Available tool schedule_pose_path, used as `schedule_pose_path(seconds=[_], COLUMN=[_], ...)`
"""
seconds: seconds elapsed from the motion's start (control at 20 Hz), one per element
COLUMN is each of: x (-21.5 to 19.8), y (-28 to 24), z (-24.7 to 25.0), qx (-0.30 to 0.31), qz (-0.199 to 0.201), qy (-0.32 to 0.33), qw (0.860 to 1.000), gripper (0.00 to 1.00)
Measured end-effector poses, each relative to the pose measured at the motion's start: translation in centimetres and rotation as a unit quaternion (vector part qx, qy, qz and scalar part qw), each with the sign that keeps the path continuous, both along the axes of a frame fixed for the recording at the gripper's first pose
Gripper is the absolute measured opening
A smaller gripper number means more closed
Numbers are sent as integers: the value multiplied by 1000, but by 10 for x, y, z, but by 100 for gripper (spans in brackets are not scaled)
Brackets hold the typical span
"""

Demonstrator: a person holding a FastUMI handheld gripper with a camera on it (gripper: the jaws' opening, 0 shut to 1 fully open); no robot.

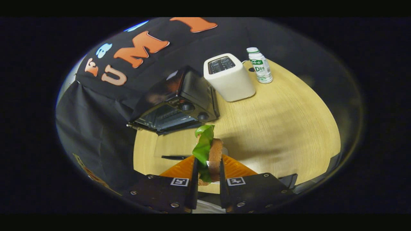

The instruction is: Open the toaster oven, put the food inside, and close the toaster oven door.

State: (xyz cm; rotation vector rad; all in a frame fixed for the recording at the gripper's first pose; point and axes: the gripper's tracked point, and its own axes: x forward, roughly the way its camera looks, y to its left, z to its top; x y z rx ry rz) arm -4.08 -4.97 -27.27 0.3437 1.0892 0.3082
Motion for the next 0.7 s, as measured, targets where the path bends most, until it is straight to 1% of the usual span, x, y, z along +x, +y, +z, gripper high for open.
schedule_pose_path(seconds=[0.1,0.25,0.45,0.7], x=[5,12,14,26], y=[14,40,72,112], z=[12,16,-5,-28], qx=[36,97,145,200], qz=[-27,-72,-123,-183], qy=[-19,-35,-38,-51], qw=[999,992,981,961], gripper=[29,29,29,29])
